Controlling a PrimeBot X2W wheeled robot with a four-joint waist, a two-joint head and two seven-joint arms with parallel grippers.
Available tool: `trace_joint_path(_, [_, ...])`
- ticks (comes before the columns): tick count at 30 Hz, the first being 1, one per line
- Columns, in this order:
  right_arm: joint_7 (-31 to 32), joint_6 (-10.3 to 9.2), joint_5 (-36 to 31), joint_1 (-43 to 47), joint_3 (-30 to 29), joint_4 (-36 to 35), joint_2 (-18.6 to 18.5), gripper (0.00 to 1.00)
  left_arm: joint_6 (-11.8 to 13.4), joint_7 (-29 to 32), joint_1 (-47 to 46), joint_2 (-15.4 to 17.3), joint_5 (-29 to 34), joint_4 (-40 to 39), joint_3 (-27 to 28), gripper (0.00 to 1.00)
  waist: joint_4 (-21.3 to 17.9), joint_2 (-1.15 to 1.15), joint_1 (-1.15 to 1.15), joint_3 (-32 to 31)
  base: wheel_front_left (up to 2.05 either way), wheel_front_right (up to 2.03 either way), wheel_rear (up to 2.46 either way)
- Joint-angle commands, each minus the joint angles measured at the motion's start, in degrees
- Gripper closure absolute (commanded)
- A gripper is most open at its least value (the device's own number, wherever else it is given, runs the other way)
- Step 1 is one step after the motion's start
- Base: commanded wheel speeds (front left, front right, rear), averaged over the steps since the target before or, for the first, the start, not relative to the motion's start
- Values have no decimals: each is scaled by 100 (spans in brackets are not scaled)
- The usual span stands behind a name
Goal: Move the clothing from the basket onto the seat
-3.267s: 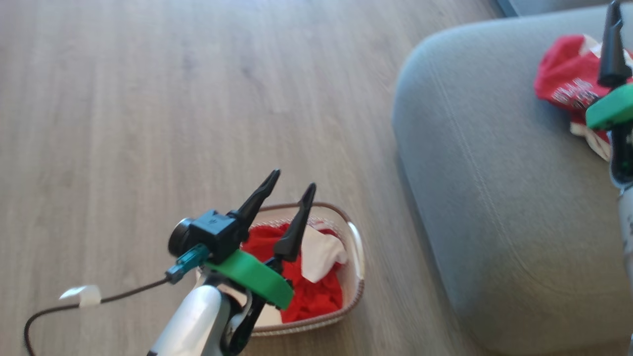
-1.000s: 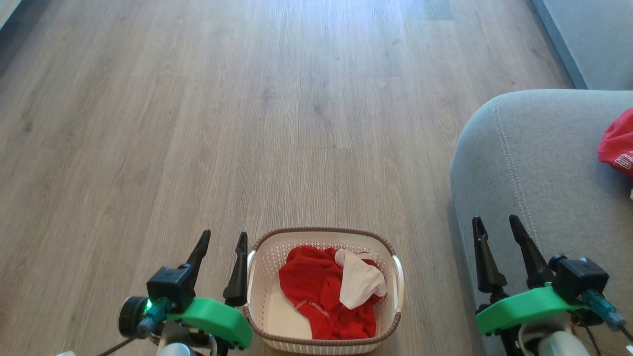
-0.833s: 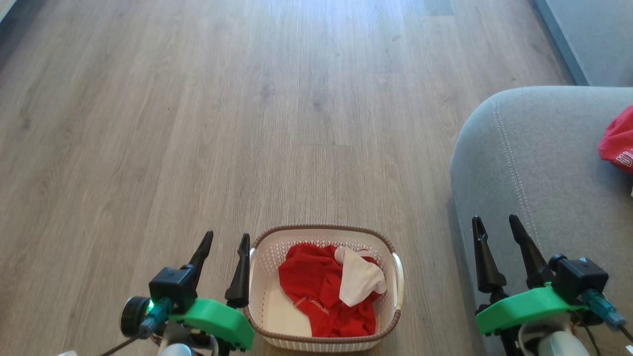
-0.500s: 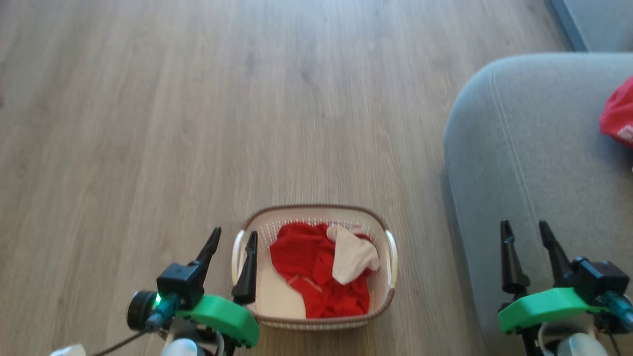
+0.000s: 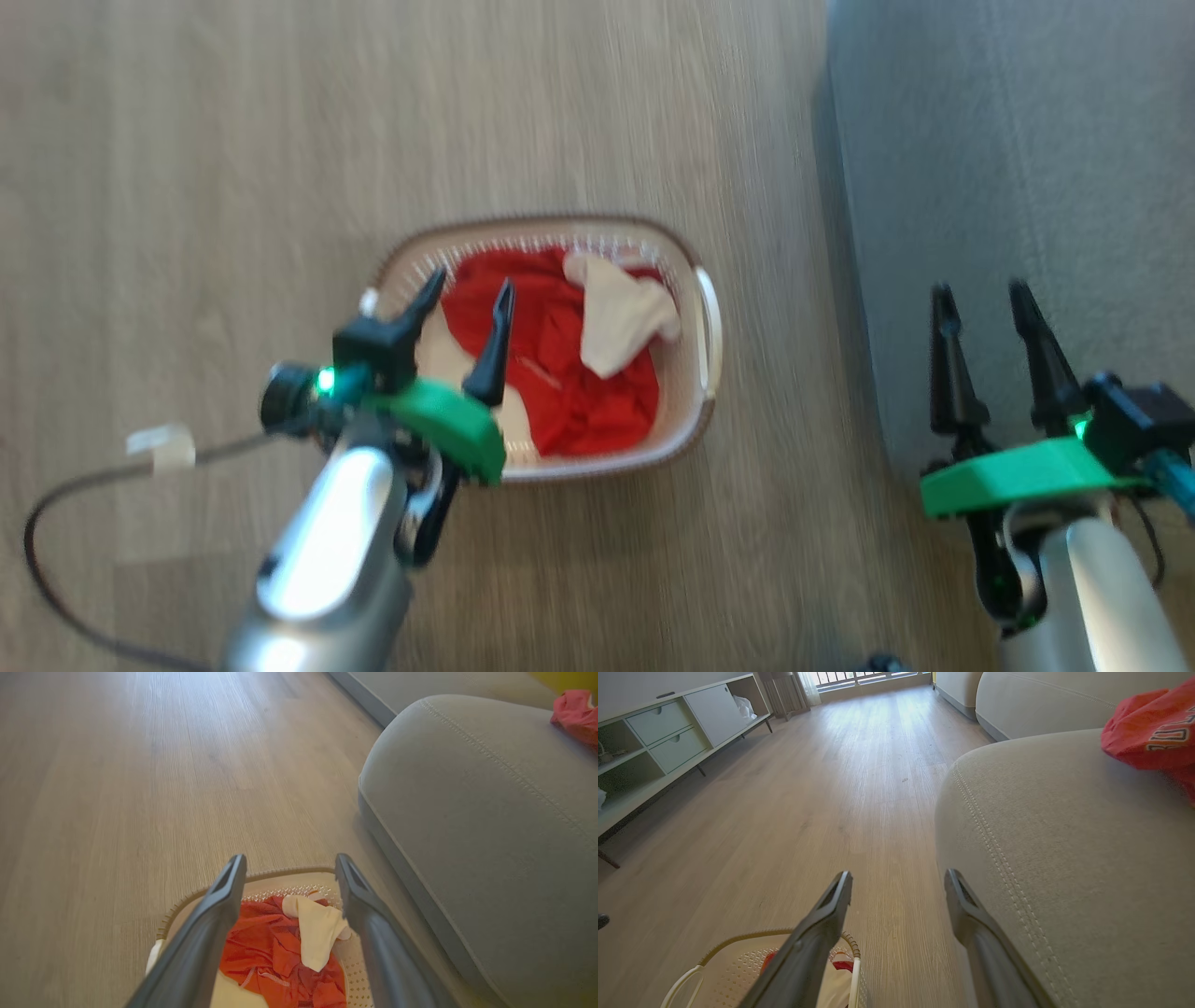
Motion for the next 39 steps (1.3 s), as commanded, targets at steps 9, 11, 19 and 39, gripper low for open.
trace_joint_path(9, [-37,41,192,-370,364,-1048,-38,0,-220,-29,-1697,6,-360,1511,-56,0,-716,0,0,2248,0,0,0])
trace_joint_path(11, [-37,41,259,-407,480,-1236,-38,0,-299,-29,-2028,6,-418,1939,-141,0,-840,0,0,2525,0,0,0])
trace_joint_path(19, [-37,41,399,-420,1079,-1954,-38,0,-688,336,-3085,6,-1771,3718,-296,0,-1356,0,0,3142,0,0,0])
trace_joint_path(39, [-37,41,516,110,1270,-2697,-38,0,-420,921,-3842,6,-2974,4311,-1565,0,-1499,0,0,3324,0,0,0])
